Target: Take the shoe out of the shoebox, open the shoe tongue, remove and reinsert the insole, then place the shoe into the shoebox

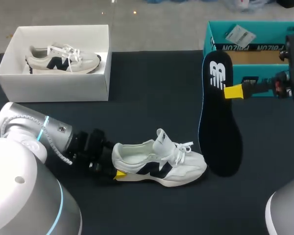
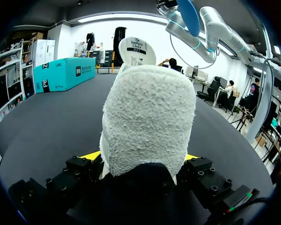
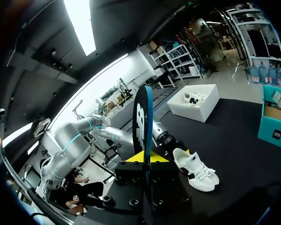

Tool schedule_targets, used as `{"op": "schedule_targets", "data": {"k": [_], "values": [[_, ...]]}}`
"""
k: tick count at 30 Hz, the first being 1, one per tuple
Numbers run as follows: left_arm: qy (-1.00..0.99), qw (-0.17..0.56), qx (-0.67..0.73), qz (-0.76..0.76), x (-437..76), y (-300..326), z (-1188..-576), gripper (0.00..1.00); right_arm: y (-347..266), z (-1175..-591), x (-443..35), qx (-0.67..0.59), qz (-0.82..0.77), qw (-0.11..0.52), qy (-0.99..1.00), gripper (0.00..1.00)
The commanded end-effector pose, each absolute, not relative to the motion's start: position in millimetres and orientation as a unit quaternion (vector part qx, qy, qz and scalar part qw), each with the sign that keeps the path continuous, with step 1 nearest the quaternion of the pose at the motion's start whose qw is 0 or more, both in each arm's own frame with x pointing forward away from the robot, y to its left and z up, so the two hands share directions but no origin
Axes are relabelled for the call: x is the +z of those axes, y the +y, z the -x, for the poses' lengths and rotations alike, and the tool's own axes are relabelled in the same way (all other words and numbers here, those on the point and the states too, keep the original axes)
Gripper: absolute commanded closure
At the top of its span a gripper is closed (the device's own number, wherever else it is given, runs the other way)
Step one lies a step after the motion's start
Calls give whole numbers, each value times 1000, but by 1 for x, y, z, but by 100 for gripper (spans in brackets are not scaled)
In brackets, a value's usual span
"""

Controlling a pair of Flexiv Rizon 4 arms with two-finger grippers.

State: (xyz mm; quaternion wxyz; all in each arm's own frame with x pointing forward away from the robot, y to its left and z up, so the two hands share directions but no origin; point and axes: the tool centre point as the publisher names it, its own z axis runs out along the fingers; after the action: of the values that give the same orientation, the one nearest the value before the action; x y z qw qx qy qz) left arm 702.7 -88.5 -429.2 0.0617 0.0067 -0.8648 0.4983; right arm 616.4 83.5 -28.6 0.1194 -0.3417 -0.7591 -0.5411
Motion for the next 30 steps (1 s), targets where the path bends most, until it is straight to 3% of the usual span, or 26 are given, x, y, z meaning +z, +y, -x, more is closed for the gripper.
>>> {"op": "schedule_targets", "data": {"k": [1,16,17,18,21,22,23,30], "values": [[-866,62,497,-7,-432,-90,-702,100,77,-596,-39,-575,352,97,-732,100],[-866,62,497,-7,-432,-90,-702,100,77,-596,-39,-575,352,97,-732,100],[-866,62,497,-7,-432,-90,-702,89,77,-596,-39,-575,352,97,-732,100],[-866,62,497,-7,-432,-90,-702,66,77,-596,-39,-575,352,97,-732,100],[-866,62,497,-7,-432,-90,-702,53,77,-596,-39,-575,352,97,-732,100],[-866,62,497,-7,-432,-90,-702,35,77,-596,-39,-575,352,97,-732,100],[-866,62,497,-7,-432,-90,-702,0,77,-596,-39,-575,352,97,-732,100],[-866,71,495,-1,-428,-88,-702,0,77,-596,-39,-575,352,97,-732,100]]}}
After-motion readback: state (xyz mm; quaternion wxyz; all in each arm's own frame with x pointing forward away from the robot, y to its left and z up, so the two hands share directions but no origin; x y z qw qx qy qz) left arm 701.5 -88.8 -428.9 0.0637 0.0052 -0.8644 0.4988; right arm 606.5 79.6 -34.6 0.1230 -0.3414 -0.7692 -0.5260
